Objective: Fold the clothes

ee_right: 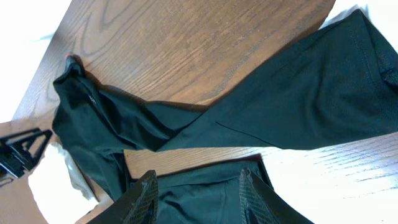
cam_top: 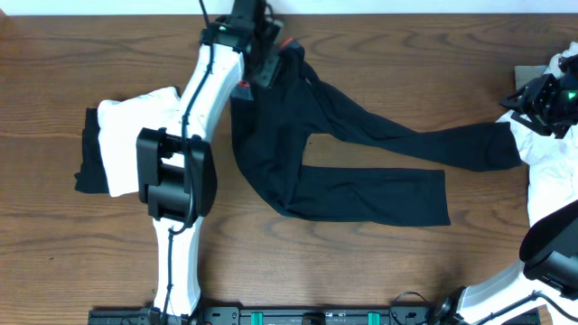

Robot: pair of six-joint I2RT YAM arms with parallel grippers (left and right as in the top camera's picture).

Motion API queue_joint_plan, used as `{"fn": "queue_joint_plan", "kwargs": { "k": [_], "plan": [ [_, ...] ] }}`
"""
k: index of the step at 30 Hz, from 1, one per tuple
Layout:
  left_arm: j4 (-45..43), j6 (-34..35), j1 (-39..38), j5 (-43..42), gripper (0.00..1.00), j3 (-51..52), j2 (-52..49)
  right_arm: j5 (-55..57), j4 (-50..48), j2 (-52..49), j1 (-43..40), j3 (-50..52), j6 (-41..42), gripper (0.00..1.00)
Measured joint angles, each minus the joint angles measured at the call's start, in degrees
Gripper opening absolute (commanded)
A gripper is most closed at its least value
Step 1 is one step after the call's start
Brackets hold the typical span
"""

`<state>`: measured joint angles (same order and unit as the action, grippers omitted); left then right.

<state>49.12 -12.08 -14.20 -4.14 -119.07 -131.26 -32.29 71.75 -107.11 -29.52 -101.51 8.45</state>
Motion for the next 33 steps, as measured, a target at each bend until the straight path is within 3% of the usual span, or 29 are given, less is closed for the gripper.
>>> {"fn": "queue_joint_plan", "kwargs": {
  "k": [10,18,25,33],
  "plan": [
    [1.0,0.0,7.7,2.3,0.58,2.0,-0.5,0.0,0.6,0.0,0.0,0.0,0.0,0.41],
    [-1.9,-0.7,7.3,-0.1,0.57,2.7,-3.9,0.0,1.0,0.0,0.0,0.0,0.0,0.41],
    [-1.9,-1.9,6.6,-1.9,0.46,3.0,-4.9,0.0,1.3,0.0,0.0,0.0,0.0,0.40],
    [-1.8,-2.5,6.6,-2.2,0.24,3.0,-8.1,0.0,1.4,0.0,0.0,0.0,0.0,0.39]
  ]
}}
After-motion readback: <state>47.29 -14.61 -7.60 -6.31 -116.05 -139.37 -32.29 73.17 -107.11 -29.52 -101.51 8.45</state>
